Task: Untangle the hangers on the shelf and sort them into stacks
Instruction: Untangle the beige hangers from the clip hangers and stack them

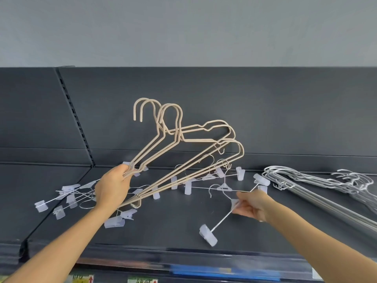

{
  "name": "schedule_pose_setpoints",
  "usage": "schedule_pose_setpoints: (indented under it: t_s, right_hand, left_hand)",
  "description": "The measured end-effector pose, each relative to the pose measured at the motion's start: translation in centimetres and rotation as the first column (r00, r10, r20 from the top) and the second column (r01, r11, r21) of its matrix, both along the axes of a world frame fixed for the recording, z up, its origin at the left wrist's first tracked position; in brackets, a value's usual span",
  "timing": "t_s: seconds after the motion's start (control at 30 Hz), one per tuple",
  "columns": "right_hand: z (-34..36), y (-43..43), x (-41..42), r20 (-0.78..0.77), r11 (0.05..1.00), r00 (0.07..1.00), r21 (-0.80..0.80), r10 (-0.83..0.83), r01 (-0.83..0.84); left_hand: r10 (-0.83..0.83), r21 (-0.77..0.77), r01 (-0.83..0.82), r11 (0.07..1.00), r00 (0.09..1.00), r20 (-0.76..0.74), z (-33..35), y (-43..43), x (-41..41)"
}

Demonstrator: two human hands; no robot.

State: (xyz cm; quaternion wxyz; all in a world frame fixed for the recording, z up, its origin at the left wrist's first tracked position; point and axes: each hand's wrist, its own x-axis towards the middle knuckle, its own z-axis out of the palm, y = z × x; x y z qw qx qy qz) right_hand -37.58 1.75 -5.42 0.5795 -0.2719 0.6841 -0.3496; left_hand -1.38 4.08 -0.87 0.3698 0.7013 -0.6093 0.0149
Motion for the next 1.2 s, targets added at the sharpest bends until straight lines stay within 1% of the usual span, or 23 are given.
schedule_pose_setpoints:
  t_s: [0.03, 0.07, 0.1, 0.13, 0.17, 0.2, 0.23, 0.3, 0.4, 0.5, 0.63, 0.8, 0.9, 1.0, 1.1, 1.2]
  right_hand:
    - [0.3, 0.2, 0.1, -0.068, 0.999, 0.996, 0.007, 0.053, -0.053]
    - [0.6, 0.4, 0.1, -0.192, 0.991, 0.972, 0.014, 0.135, -0.135]
    - [0.9, 0.3, 0.1, -0.361, 0.975, 0.908, 0.017, 0.211, -0.22]
    - [1.3, 0.2, 0.1, -0.521, 0.957, 0.816, 0.005, 0.249, -0.289]
    - [1.6, -0.4, 0.1, -0.646, 0.944, 0.727, -0.033, 0.232, -0.33]
    - [1.9, -0.9, 0.2, -0.714, 0.934, 0.676, -0.09, 0.182, -0.347]
    - [2.1, -1.6, 0.4, -0.743, 0.922, 0.658, -0.158, 0.125, -0.354]
    - [2.7, -3.1, 1.0, -0.76, 0.889, 0.647, -0.254, 0.059, -0.38]
    - [3.1, -4.7, 2.1, -0.733, 0.876, 0.673, -0.257, 0.099, -0.409]
    - [2.8, -5.8, 3.0, -0.637, 0.892, 0.757, -0.246, 0.146, -0.379]
    - [2.3, -6.8, 3.4, -0.481, 0.886, 0.875, -0.376, 0.062, -0.269]
    - [3.0, -7.3, 3.4, -0.376, 0.83, 0.926, -0.525, -0.028, -0.188]
    - [2.9, -7.1, 2.9, -0.376, 0.804, 0.926, -0.562, -0.038, -0.195]
    - [2.2, -6.4, 1.7, -0.43, 0.792, 0.903, -0.548, 0.011, -0.27]
    - [1.1, -5.7, 0.8, -0.547, 0.776, 0.826, -0.46, 0.136, -0.432]
    - [0.6, -5.4, 0.7, -0.596, 0.759, 0.772, -0.391, 0.222, -0.521]
  left_hand:
    - [-0.002, -0.009, 0.002, 1.0, 1.0, -0.01, 0.3, 0.2, -0.2]
    - [-0.001, -0.015, 0.001, 1.0, 1.0, -0.015, 0.5, 0.3, -0.3]
    - [0.004, -0.019, -0.005, 1.0, 1.0, -0.018, 0.7, 0.3, -0.4]
    - [0.01, -0.023, -0.01, 1.0, 1.0, -0.019, 0.8, 0.4, -0.5]
    - [0.014, -0.024, -0.014, 1.0, 1.0, -0.018, 0.8, 0.4, -0.5]
    - [0.016, -0.023, -0.017, 1.0, 1.0, -0.019, 0.8, 0.4, -0.4]
    - [0.015, -0.024, -0.015, 1.0, 1.0, -0.021, 0.8, 0.4, -0.4]
    - [0.005, -0.04, -0.006, 0.999, 1.0, -0.025, 0.7, 0.4, -0.4]
    - [-0.013, -0.067, 0.012, 0.998, 1.0, -0.008, 0.6, 0.1, -0.3]
    - [0.01, -0.064, -0.01, 0.998, 1.0, 0.006, 0.2, -0.4, 0.6]
    - [0.056, -0.031, -0.055, 0.998, 0.998, 0.034, 0.0, -0.9, 1.5]
    - [0.076, 0.007, -0.076, 0.997, 0.995, 0.064, -0.4, -1.0, 1.3]
    - [0.071, 0.015, -0.073, 0.997, 0.995, 0.074, -0.4, -0.9, 1.2]
    - [0.056, 0.007, -0.057, 0.998, 0.997, 0.05, -0.4, -1.1, 1.0]
    - [0.051, 0.003, -0.051, 0.999, 0.998, 0.024, -0.4, -1.2, 1.0]
    - [0.045, 0.001, -0.045, 0.999, 0.999, 0.017, -0.3, -1.2, 0.8]
